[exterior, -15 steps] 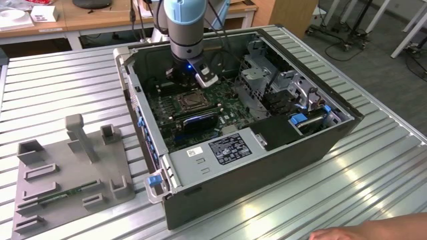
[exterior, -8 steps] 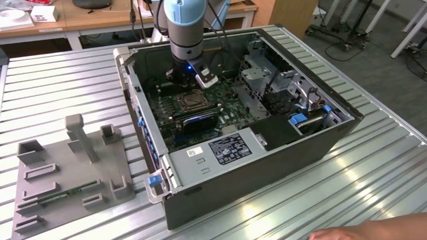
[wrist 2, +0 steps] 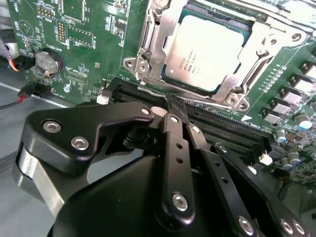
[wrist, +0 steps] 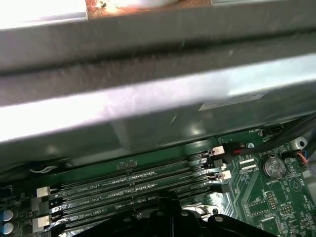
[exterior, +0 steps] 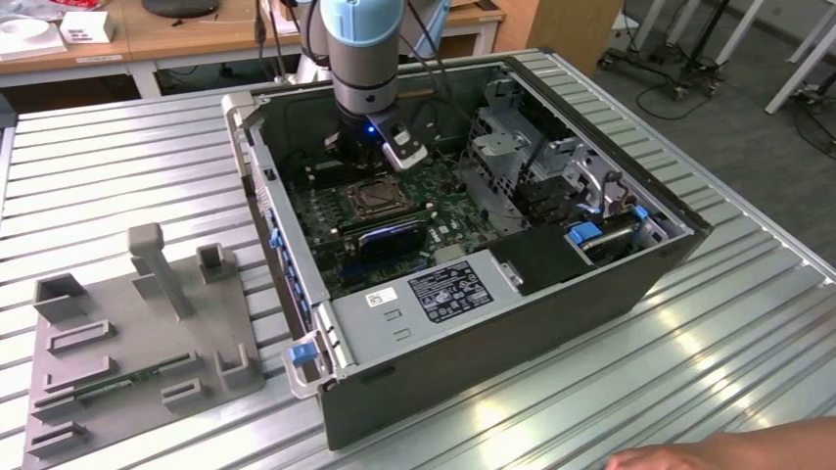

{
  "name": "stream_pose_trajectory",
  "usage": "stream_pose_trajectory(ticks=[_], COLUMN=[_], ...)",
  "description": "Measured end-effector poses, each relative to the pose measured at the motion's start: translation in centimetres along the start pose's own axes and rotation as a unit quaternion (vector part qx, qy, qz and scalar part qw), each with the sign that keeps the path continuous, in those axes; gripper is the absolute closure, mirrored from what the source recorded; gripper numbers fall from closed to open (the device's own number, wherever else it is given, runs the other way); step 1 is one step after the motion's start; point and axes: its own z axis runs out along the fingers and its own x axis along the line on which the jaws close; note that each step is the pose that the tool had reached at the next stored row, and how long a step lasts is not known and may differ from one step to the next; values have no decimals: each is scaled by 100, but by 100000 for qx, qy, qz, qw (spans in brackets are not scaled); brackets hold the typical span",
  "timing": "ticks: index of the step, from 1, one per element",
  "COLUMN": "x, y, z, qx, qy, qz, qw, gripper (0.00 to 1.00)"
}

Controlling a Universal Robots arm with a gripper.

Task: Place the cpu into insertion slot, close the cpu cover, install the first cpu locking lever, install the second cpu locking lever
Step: 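Install the first cpu locking lever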

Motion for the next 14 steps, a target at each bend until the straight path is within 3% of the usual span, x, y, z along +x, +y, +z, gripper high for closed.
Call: stream_pose_trajectory(ticks=[6, 14], x=[-4, 4], y=[25, 54], z=[-57, -59], qx=[-11, -4], qy=[-7, 3], qz=[10, 0], qw=[100000, 100000], gripper=[89, 89])
